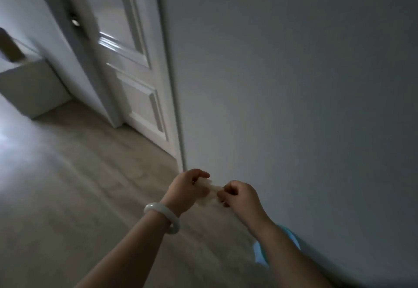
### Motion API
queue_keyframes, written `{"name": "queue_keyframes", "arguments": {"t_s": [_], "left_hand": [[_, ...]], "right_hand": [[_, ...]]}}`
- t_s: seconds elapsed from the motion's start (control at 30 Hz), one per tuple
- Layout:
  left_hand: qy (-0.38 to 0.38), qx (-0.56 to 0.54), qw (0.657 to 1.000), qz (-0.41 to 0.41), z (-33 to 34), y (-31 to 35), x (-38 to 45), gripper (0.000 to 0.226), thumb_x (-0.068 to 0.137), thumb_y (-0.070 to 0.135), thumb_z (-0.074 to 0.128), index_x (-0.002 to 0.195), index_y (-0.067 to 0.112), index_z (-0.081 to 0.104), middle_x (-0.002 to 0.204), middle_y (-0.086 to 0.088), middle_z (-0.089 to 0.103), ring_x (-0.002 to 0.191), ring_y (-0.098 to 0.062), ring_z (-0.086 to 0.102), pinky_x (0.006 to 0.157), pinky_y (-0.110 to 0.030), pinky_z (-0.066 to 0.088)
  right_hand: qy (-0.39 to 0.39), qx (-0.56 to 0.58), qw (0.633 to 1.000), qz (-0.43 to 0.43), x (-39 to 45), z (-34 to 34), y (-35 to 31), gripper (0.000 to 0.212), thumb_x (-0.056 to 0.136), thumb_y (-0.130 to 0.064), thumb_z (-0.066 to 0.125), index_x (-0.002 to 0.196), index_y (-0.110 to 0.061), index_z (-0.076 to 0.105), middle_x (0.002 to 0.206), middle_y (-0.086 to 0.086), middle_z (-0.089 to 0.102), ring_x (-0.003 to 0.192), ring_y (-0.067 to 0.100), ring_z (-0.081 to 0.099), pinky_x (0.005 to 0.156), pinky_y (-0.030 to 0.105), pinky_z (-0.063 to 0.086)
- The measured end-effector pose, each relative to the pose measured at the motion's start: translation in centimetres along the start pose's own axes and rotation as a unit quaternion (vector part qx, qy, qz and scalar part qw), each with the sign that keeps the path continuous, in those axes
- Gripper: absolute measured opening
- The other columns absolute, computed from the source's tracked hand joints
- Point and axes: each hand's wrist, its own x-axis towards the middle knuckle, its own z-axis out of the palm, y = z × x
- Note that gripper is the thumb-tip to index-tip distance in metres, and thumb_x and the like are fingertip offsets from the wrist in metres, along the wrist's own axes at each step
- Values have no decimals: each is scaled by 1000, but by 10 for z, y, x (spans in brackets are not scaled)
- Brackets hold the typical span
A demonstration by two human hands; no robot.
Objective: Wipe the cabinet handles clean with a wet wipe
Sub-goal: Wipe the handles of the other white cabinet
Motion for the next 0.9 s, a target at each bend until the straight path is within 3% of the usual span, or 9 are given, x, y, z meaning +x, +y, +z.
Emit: {"name": "queue_keyframes", "arguments": {"t_s": [0.1,0.17,0.23,0.3,0.37,0.43,0.67,0.77,0.9], "left_hand": [[95,-10,995,-42,-85,-47,7,22,75,11,79,95,15,69,82,-2,70,73,-14,66,64,-25,55],[162,-27,984,-73,-133,-73,7,12,78,13,77,77,16,65,66,5,63,64,-13,60,56,-17,47],[226,-63,966,-107,-173,-95,7,21,82,12,71,67,22,60,62,8,58,64,-13,57,50,-14,41],[270,-117,945,-145,-209,-117,12,22,83,9,66,66,21,60,66,1,60,70,-20,60,57,-23,50],[302,-204,916,-169,-242,-133,21,17,85,3,61,71,13,61,77,-12,63,77,-32,66,66,-42,61],[325,-260,891,-181,-272,-149,36,13,87,-1,59,76,6,60,83,-20,62,80,-39,67,64,-55,60],[353,-373,837,-187,-398,-194,127,14,88,6,68,95,-5,62,90,-22,65,77,-31,69,65,-46,62],[369,-404,813,-200,-461,-207,164,15,90,3,63,104,-5,62,95,-23,65,76,-27,67,61,-39,61],[408,-445,779,-172,-553,-229,195,16,95,4,57,109,-3,59,102,-20,65,80,-24,66,62,-35,60]], "right_hand": [[-55,19,998,-16,32,76,-50,17,85,-25,71,76,-11,68,68,-2,69,63,5,63,60,19,51],[-80,40,996,-15,52,122,-78,16,85,-24,70,78,-10,67,69,-2,69,64,5,62,56,16,47],[-101,58,993,-7,72,164,-103,12,87,-19,68,80,-9,67,75,4,70,71,13,66,59,19,49],[-123,88,988,0,93,201,-126,7,87,-10,67,82,-6,66,82,11,71,77,20,70,66,24,54],[-151,115,982,1,116,234,-148,4,86,-3,67,84,-6,64,84,13,71,76,22,71,69,28,56],[-188,123,974,-3,144,266,-168,6,87,1,65,90,-3,64,86,14,71,72,21,70,69,28,57],[-306,98,946,-40,272,379,-250,22,90,-15,66,110,-8,63,95,14,71,72,15,65,66,26,55],[-324,76,942,-48,326,428,-297,18,89,-15,67,106,-8,65,88,10,71,71,11,63,61,23,52],[-355,49,930,-77,385,511,-366,15,88,-9,67,94,5,65,76,8,68,67,15,59,54,24,47]]}}
